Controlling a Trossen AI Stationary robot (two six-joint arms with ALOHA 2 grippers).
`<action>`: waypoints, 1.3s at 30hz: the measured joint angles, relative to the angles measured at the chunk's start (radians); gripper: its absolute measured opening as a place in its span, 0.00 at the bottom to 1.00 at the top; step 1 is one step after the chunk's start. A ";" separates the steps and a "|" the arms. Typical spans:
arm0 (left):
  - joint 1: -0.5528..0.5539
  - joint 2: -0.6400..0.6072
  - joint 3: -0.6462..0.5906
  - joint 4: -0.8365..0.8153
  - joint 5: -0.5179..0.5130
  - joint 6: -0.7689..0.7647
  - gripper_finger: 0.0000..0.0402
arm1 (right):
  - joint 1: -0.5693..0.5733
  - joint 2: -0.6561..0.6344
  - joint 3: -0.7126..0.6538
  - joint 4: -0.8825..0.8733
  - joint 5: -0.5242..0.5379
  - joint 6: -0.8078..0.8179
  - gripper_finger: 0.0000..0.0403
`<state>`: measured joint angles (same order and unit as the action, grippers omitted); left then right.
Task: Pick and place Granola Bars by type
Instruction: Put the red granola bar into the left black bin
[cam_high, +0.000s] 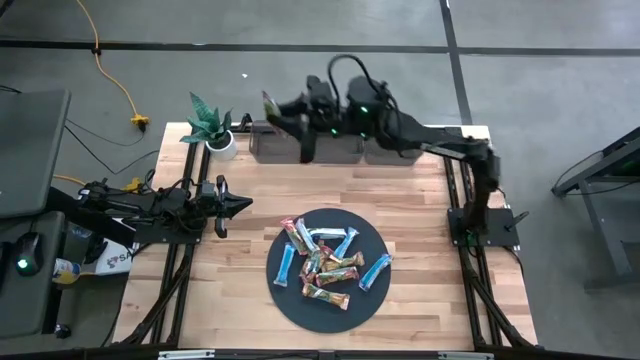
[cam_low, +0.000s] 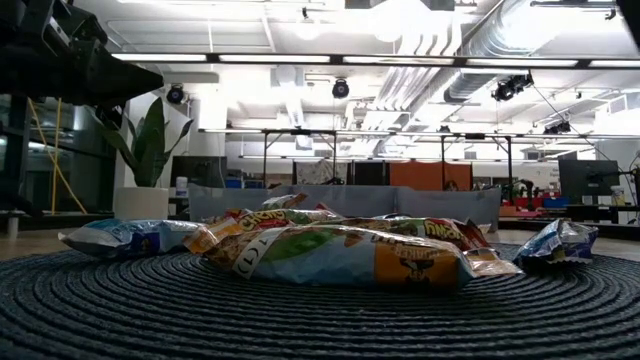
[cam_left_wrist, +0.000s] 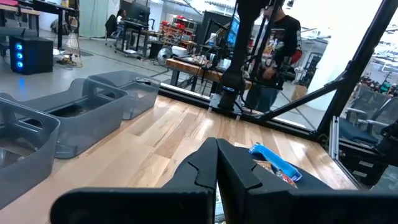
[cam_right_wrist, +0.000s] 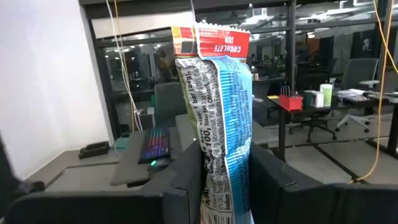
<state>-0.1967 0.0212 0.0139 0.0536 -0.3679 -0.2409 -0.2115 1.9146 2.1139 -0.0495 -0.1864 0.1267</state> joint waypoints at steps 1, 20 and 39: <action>0.000 0.000 0.000 0.000 0.000 0.000 0.00 | -0.012 0.035 0.048 -0.014 -0.009 0.005 0.22; 0.000 0.000 0.000 0.000 0.000 0.000 0.00 | -0.186 0.219 -0.128 0.130 0.015 -0.022 0.22; 0.000 0.000 0.000 0.000 0.000 0.000 0.00 | -0.222 0.398 -0.278 0.392 0.011 0.111 0.22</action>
<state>-0.1966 0.0212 0.0143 0.0532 -0.3676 -0.2409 -0.4336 2.3124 1.8355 0.3430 -0.1756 0.2380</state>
